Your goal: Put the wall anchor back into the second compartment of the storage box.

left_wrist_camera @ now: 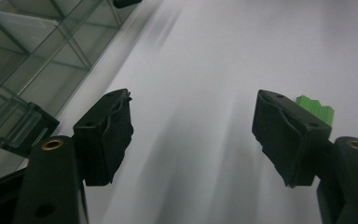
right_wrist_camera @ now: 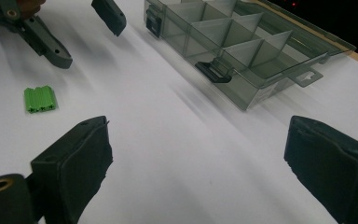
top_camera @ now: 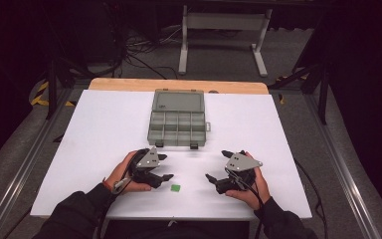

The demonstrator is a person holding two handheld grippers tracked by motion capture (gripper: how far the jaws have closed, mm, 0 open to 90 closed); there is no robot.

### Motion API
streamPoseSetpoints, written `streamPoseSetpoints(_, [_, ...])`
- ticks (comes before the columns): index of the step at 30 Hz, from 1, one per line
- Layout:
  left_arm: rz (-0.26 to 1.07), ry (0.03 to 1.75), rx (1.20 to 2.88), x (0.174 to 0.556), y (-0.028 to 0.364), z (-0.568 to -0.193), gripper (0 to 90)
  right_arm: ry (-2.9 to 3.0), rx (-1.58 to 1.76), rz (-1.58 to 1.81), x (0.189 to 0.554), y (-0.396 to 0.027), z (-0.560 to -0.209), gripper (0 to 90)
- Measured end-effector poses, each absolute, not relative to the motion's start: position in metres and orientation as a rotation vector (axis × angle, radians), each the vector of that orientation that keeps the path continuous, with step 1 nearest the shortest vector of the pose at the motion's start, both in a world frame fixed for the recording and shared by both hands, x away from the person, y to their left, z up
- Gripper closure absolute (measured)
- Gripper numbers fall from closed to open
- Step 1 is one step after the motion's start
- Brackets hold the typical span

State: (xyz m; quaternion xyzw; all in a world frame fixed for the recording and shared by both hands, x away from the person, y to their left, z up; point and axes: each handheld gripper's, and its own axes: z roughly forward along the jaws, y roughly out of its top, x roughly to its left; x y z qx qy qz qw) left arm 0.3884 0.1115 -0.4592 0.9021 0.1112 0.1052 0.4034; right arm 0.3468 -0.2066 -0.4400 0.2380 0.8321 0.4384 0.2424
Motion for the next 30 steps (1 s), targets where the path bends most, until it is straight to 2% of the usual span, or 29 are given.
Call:
streamPoseSetpoints(2, [0.239, 0.26, 2.284, 0.387, 0.109, -0.459, 35.8, 2.275, 0.654, 1.199, 0.347, -0.208, -0.44, 7.5])
streamPoseSetpoints(11, [0.156, 0.209, 2.312, 0.385, 0.103, -0.461, 42.8, 2.277, 0.654, 1.193, 0.345, -0.208, -0.44, 7.5])
streamPoseSetpoints(30, [0.082, 0.173, 2.307, 0.382, 0.093, -0.461, 46.5, 2.298, 0.654, 1.175, 0.345, -0.206, -0.442, 7.8])
